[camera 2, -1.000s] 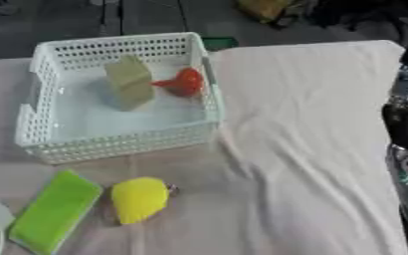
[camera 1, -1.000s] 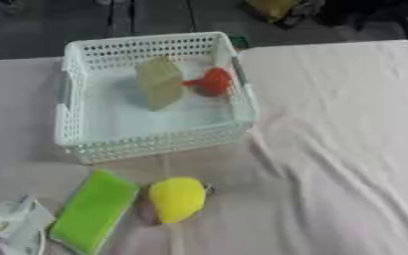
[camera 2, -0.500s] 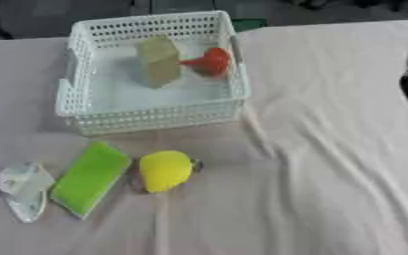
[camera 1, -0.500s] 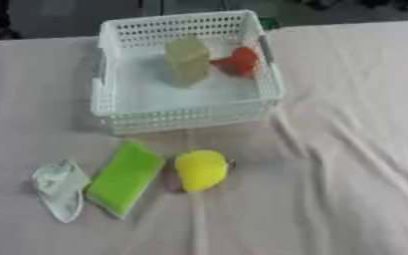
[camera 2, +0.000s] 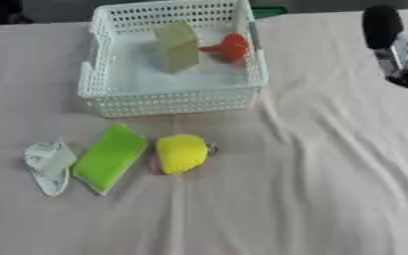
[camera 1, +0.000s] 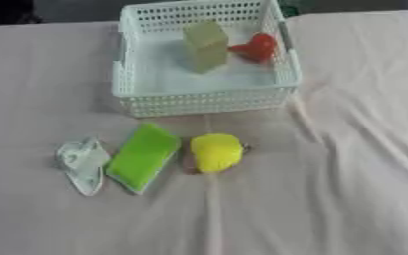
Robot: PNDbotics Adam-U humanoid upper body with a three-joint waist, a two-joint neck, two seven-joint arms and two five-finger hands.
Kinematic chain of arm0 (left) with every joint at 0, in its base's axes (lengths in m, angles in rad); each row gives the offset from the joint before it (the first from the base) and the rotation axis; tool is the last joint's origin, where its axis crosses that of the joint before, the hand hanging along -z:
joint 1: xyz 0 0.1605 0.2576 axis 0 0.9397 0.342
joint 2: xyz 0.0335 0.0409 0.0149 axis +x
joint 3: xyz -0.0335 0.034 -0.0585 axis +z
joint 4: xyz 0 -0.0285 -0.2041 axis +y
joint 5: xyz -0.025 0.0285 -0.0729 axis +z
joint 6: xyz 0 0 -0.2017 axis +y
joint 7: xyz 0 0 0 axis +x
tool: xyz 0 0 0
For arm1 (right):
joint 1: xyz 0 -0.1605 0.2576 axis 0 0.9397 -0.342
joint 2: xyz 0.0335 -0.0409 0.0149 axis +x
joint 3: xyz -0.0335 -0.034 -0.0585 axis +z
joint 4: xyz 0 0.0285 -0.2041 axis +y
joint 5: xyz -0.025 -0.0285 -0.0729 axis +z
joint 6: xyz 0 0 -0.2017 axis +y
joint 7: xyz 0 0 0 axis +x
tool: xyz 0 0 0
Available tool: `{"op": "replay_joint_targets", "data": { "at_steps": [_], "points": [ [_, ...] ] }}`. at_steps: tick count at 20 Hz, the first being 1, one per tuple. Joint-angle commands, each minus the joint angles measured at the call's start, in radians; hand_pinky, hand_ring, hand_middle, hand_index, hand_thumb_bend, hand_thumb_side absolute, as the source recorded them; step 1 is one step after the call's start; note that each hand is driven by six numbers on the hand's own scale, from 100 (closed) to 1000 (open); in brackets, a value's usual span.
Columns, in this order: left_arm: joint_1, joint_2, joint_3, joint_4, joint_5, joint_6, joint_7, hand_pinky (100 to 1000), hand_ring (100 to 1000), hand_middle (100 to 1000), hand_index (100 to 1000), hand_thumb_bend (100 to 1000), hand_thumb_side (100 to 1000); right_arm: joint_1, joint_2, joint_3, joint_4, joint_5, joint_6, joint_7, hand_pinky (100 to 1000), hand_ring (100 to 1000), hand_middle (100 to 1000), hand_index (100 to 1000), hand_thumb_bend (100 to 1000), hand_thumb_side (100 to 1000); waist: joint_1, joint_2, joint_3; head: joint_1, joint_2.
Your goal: Pick up objects on the table and place them in the box.
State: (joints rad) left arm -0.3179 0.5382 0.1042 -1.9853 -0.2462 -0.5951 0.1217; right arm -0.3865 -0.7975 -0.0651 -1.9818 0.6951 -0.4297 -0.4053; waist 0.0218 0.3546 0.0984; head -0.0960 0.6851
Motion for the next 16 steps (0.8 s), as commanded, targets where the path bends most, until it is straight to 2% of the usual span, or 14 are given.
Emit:
{"op": "replay_joint_targets", "data": {
  "at_steps": [1, 6, 7, 8, 16],
  "points": [
    [-0.009, 0.031, -0.004, -0.015, -0.024, 0.009, 0.001, 1000, 995, 953, 1000, 100, 917, -0.024, -0.079, 0.032, -0.018, -0.014, 0.004, 0.074, 821, 833, 819, 948, 459, 1000, -0.004, -0.03, 0.002, -0.002, 0.003],
    [-0.007, 0.033, -0.016, -0.015, -0.024, 0.019, -0.008, 1000, 994, 952, 1000, 100, 922, -0.077, -0.168, 0.117, -0.018, -0.045, 0.04, 0.224, 842, 865, 843, 963, 484, 1000, -0.018, -0.044, 0.006, -0.012, 0.003],
    [-0.007, 0.033, -0.017, -0.015, -0.023, 0.021, -0.009, 1000, 993, 951, 1000, 100, 923, -0.083, -0.177, 0.127, -0.018, -0.046, 0.044, 0.245, 846, 871, 845, 963, 564, 1000, -0.019, -0.046, 0.007, -0.013, 0.003],
    [-0.007, 0.033, -0.017, -0.015, -0.021, 0.022, -0.009, 1000, 993, 950, 1000, 100, 925, -0.09, -0.189, 0.143, -0.018, -0.045, 0.043, 0.266, 848, 872, 850, 964, 475, 1000, -0.022, -0.047, 0.009, -0.017, 0.001],
    [-0.009, 0.03, -0.024, -0.015, 0.0, 0.027, -0.014, 1000, 991, 949, 1000, 100, 932, -0.165, -0.222, 0.252, -0.018, -0.026, 0.048, 0.368, 866, 893, 869, 971, 465, 1000, -0.032, -0.055, 0.019, -0.041, -0.004]
  ]
}}
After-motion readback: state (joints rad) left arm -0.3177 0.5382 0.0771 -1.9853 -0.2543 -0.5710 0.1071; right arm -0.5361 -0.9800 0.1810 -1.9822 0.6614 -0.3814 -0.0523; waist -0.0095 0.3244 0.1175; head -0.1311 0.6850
